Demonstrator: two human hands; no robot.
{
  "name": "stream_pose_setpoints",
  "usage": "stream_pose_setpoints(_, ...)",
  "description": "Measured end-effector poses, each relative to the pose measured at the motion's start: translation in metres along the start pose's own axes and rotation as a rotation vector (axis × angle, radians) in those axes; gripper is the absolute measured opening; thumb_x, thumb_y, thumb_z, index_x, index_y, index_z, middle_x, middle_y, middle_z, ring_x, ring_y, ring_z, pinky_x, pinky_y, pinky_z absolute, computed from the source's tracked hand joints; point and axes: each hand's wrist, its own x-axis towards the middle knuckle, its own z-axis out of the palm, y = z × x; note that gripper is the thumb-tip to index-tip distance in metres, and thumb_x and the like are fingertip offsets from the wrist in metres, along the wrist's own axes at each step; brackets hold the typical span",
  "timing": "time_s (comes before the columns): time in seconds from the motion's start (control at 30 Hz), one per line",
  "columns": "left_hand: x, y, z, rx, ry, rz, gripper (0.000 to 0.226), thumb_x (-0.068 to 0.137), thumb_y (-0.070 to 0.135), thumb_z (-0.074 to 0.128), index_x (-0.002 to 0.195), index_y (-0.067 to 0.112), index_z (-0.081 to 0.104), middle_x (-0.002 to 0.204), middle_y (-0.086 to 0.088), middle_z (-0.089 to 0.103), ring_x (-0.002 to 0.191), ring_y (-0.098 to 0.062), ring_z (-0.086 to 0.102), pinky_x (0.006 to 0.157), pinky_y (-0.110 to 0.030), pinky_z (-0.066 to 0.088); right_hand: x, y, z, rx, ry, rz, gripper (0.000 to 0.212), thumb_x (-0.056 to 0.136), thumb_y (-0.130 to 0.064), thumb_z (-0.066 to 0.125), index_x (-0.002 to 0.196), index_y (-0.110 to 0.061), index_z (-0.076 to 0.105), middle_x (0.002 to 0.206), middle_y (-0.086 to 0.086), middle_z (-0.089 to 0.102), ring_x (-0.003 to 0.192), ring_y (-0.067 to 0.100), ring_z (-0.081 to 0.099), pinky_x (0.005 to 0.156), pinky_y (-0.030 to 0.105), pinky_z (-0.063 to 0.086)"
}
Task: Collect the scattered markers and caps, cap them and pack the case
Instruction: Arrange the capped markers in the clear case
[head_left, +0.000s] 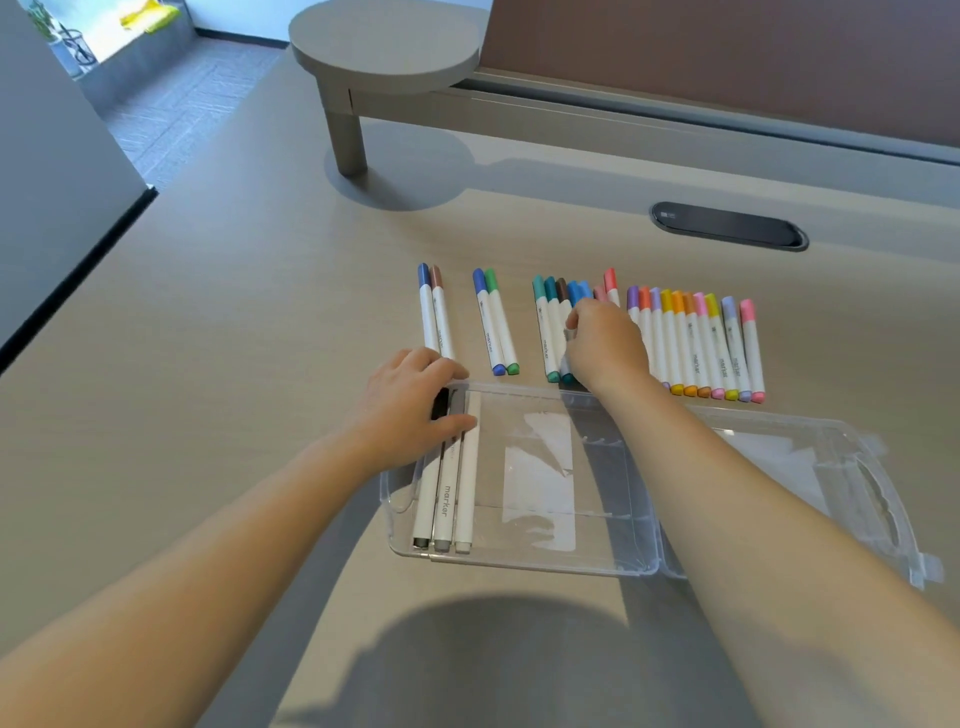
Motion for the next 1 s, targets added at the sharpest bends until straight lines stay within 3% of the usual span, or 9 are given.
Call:
stream_pose_setpoints(0.17,0.004,0.001,0.002,-0.017,0.017,0.024,0.045,0.088,0.037,0.054,0.13,0.022,0.045,0.133,0.003,0.045,0.127,-0.015,0.033,0.105,-0.028,0.027,0.006,-0.01,0.0,-0.161,-0.01,-0.02,0.039,0.089,0.002,0.049,0.127,-0.004,0.041,0.112,0.015,0.058,0.096,0.028,0.058,0.068,0.031,0.041)
stream_pose_setpoints(0.33,0.002,0.002,0.0,-0.028,-0.001,0.014,0.044,0.089,0.038,0.053,0.129,0.022,0.046,0.132,0.004,0.045,0.126,-0.014,0.034,0.105,-0.027,0.028,0.005,-0.014,-0.002,-0.155,0.047,-0.006,0.047,0.088,0.0,0.051,0.131,-0.003,0.033,0.111,0.015,0.059,0.089,0.028,0.059,0.064,0.03,0.04)
stream_pose_setpoints(0.47,-0.001,0.004,-0.004,-0.033,-0.005,-0.004,0.044,0.089,0.037,0.053,0.129,0.02,0.046,0.133,0.003,0.045,0.126,-0.014,0.034,0.105,-0.027,0.028,0.003,-0.012,-0.016,0.035,0.101,0.018,0.053,0.088,-0.005,0.055,0.133,-0.007,0.028,0.117,0.015,0.057,0.093,0.025,0.057,0.066,0.028,0.04)
stream_pose_setpoints(0.57,-0.007,0.007,-0.006,-0.038,-0.007,-0.016,0.045,0.089,0.036,0.053,0.13,0.019,0.046,0.134,0.001,0.044,0.127,-0.015,0.034,0.105,-0.027,0.028,-0.002,-0.014,-0.027,0.288,0.039,-0.038,0.085,0.084,-0.003,0.061,0.146,-0.02,0.006,0.136,0.014,0.045,0.11,0.027,0.056,0.076,0.028,0.046)
stream_pose_setpoints(0.67,-0.013,0.01,-0.007,-0.029,-0.011,-0.032,0.047,0.088,0.037,0.054,0.131,0.02,0.044,0.136,0.001,0.043,0.128,-0.016,0.033,0.106,-0.028,0.028,-0.011,-0.016,-0.031,0.396,-0.049,-0.074,0.1,0.082,0.0,0.063,0.146,-0.029,-0.008,0.142,0.011,0.036,0.097,0.021,0.055,0.071,0.026,0.051)
stream_pose_setpoints(0.8,-0.024,0.012,-0.008,-0.041,-0.031,-0.03,0.052,0.087,0.038,0.055,0.134,0.02,0.04,0.14,0.001,0.038,0.131,-0.016,0.031,0.107,-0.029,0.027,-0.024,-0.014,-0.027,0.656,-0.194,-0.053,0.082,0.081,0.007,0.061,0.14,-0.027,0.016,0.114,0.012,0.047,0.096,0.026,0.058,0.071,0.034,0.058)
stream_pose_setpoints(0.9,-0.033,0.011,-0.007,-0.037,-0.043,-0.013,0.055,0.088,0.038,0.054,0.138,0.022,0.036,0.147,0.002,0.031,0.137,-0.016,0.023,0.111,-0.031,0.021,-0.039,-0.015,-0.018,0.787,-0.331,-0.043,0.056,0.084,0.003,0.059,0.129,-0.016,0.032,0.093,0.014,0.059,0.069,0.019,0.062,0.049,0.02,0.055)
stream_pose_setpoints(1.0,-0.04,0.009,-0.005,-0.04,-0.049,-0.023,0.057,0.089,0.037,0.053,0.14,0.022,0.033,0.15,0.002,0.026,0.139,-0.017,0.018,0.113,-0.033,0.019,-0.051,-0.016,-0.005,0.771,-0.412,-0.069,0.04,0.086,0.0,0.058,0.119,-0.013,0.039,0.09,0.014,0.062,0.066,0.018,0.063,0.049,0.018,0.054)
